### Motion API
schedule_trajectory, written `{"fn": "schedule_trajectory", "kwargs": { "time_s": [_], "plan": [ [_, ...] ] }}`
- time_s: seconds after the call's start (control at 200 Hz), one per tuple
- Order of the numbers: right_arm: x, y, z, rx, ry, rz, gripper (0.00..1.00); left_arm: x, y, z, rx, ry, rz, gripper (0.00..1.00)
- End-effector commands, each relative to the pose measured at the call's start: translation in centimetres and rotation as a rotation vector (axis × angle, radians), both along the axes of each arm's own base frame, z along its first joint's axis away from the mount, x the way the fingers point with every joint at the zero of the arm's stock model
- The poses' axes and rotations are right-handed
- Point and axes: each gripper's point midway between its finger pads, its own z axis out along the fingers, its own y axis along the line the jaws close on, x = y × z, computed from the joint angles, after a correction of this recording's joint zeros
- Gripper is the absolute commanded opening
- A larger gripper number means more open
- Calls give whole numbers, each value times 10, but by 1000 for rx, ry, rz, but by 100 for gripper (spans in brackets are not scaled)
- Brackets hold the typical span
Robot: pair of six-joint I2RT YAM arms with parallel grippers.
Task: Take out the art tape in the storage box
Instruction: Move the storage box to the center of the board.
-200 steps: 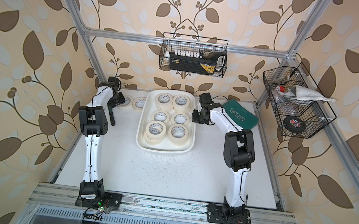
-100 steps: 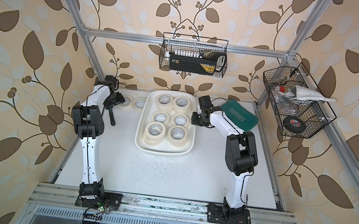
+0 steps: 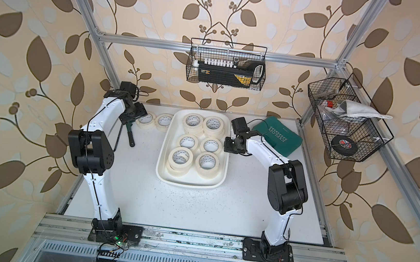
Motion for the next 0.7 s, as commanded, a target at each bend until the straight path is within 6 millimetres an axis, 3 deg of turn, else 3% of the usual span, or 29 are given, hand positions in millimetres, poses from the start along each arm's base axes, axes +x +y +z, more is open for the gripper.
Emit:
{"fn": "schedule_trajectory", "kwargs": {
  "time_s": [0.0,0.11,0.19,0.235,0.535,0.695],
  "plan": [
    [-31,3,-3,-23,55,91,0,-16,-18,26,-24,-40,-35,81],
    [-30,-1,0,-35,43,87,0,-27,-36,28,-52,-41,-70,81],
    [-23,3,5,-26,39,80,36,-34,-46,30,-83,-46,-87,81],
    [-19,4,10,-25,38,71,43,-37,-50,32,-100,-50,-94,81],
    [17,20,70,21,-70,21,50,-64,-63,57,-111,-88,-146,81],
    [37,41,83,13,-89,22,51,-80,-70,66,-126,-102,-177,81]
  ]
}}
